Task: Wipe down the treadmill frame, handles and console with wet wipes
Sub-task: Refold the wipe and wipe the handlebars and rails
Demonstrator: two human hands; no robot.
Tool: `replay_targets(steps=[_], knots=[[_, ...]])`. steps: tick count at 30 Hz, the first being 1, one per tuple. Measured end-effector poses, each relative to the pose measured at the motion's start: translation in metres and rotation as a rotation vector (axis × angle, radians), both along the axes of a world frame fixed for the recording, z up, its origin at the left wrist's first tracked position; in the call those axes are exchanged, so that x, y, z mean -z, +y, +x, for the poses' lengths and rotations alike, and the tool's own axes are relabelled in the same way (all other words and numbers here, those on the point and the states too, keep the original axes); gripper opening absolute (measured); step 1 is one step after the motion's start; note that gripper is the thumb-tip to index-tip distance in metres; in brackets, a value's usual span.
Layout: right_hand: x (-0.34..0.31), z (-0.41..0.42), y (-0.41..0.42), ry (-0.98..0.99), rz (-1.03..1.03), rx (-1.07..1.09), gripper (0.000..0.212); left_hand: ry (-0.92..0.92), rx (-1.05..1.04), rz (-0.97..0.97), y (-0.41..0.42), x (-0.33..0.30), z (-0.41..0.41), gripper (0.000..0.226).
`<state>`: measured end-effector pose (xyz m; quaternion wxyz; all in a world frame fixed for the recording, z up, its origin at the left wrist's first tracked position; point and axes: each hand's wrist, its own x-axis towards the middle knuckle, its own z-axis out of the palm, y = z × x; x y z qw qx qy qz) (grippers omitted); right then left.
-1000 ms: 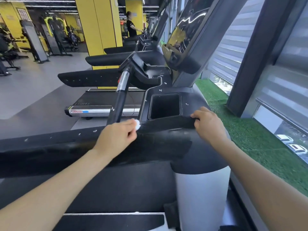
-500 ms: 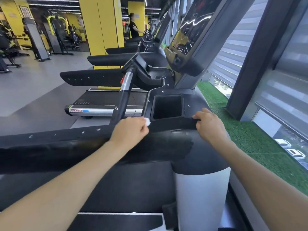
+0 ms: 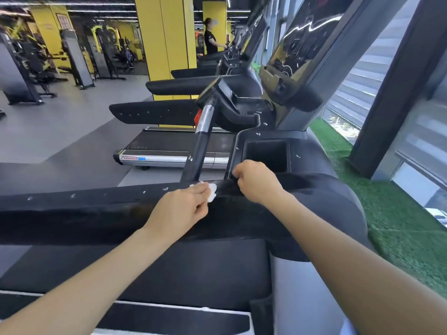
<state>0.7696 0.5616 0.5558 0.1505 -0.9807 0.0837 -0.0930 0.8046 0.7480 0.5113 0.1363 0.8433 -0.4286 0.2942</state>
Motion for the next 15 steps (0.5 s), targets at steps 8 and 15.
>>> replay_targets(steps=[8,15], knots=[[-0.005,0.001,-0.001,0.009,-0.02,0.012,0.03,0.213,-0.139,0.135,-0.04,-0.021,0.013,0.016],[-0.004,0.003,-0.004,0.013,-0.035,0.005,0.031,0.031,0.039,0.071,0.005,0.0,0.002,0.038]])
